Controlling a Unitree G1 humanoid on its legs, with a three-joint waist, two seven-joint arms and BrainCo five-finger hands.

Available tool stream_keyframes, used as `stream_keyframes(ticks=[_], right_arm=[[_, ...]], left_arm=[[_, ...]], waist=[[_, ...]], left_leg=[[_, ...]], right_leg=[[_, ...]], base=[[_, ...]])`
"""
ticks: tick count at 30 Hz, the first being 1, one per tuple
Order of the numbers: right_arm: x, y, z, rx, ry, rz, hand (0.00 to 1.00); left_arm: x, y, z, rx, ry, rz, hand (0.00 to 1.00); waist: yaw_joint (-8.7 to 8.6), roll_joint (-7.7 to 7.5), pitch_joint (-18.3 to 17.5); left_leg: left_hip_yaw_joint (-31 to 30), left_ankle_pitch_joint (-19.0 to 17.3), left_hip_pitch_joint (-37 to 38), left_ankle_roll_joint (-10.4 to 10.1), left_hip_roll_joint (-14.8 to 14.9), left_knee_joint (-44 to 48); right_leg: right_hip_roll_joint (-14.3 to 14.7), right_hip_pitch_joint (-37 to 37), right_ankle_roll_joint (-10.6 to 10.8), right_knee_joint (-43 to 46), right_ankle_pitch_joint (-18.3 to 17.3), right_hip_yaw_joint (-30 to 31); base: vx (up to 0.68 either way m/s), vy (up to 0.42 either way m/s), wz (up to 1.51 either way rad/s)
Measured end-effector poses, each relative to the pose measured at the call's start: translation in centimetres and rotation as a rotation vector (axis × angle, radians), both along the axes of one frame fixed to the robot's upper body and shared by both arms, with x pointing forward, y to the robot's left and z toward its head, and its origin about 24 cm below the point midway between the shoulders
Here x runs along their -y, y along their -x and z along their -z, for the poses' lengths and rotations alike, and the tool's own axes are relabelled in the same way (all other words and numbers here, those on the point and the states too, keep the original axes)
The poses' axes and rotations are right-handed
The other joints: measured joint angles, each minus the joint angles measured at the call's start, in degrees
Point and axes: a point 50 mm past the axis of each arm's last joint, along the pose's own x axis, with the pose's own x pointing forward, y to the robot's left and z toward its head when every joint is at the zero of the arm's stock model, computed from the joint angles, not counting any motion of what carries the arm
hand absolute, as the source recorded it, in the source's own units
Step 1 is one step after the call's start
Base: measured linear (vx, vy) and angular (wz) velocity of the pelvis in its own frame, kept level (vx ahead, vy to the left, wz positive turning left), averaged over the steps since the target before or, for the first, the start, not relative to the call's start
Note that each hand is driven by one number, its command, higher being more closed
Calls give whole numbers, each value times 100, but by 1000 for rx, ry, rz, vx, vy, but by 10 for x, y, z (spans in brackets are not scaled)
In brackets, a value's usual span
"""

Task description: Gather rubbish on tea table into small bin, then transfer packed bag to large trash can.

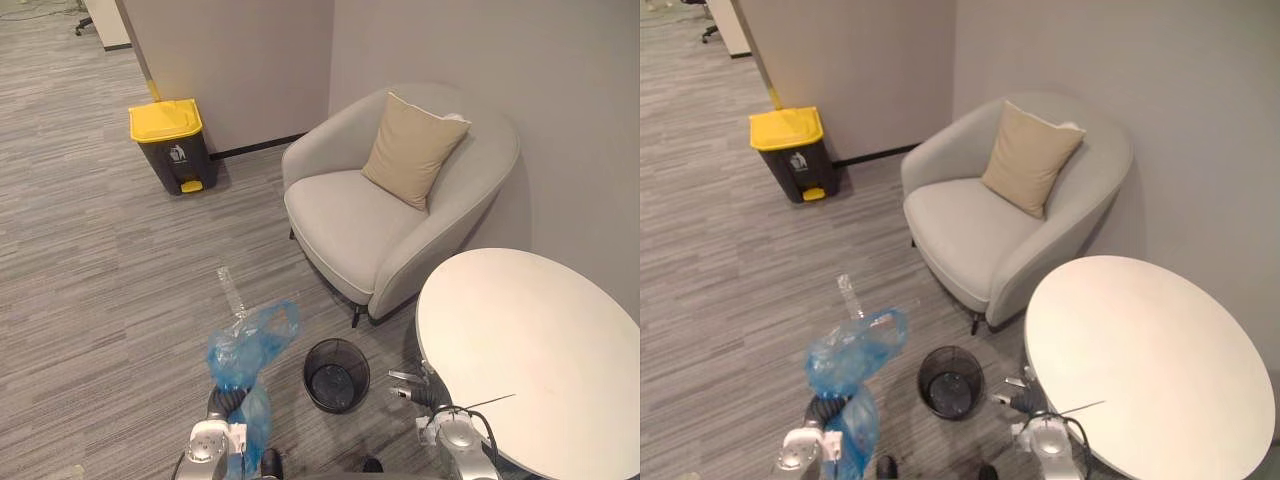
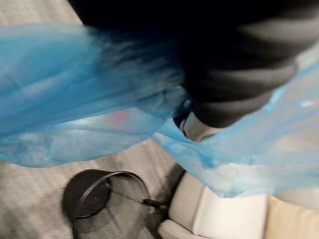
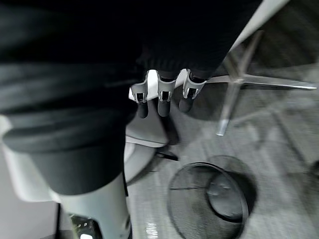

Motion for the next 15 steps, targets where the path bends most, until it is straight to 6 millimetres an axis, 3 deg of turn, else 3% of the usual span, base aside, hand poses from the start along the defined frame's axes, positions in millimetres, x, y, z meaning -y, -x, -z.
stream_keyframes(ticks=[4, 7, 9, 10, 12, 14, 15], right_arm=[[6, -3, 3, -30, 15, 35, 0], [3, -9, 1, -19, 17, 39, 0], [0, -8, 2, -24, 22, 42, 0], [-1, -6, 3, -30, 26, 42, 0], [-6, 3, 6, -46, 17, 46, 0], [-9, 4, 6, -45, 7, 49, 0], [-10, -2, 4, -25, 1, 57, 0]], left_arm=[[2, 6, 6, -34, 24, -24, 100], [1, 3, 7, -34, 34, -36, 100], [2, -6, 4, -8, 38, -36, 100], [4, -11, 1, 10, 40, -37, 100], [5, -17, -6, 57, 38, -37, 100], [4, -18, -11, 82, 30, -47, 100], [4, -16, -12, 88, 29, -57, 100]], waist=[[63, 71, 355], [72, -4, 611], [70, -103, 672], [59, -97, 681], [71, -124, 676], [169, -249, 635], [326, -235, 616]], left_leg=[[165, 3, 10, 3, 20, 36], [221, -53, -174, 76, 13, 277], [104, -338, -577, 130, 24, 910], [-29, -453, -815, 242, 80, 1184], [-463, -445, -1043, 226, 6, 1622], [-537, -447, -1195, 198, -54, 1832], [-587, -412, -1351, 151, -39, 1838]], right_leg=[[5, -220, 0, 309, -25, 198], [-63, -552, 10, 809, -169, 277], [-173, -848, 43, 1374, -418, 270], [-206, -1014, 123, 1959, -774, 383], [-206, -1147, 189, 3656, -1498, 601], [-179, -1030, 114, 3580, -1745, 729], [-114, -935, -58, 3225, -1982, 713]], base=[[-17, 7, -25], [-77, 23, -8], [-126, 13, 34], [-117, -10, 74], [-50, -88, 116], [-81, -190, 57], [-157, -203, 20]])
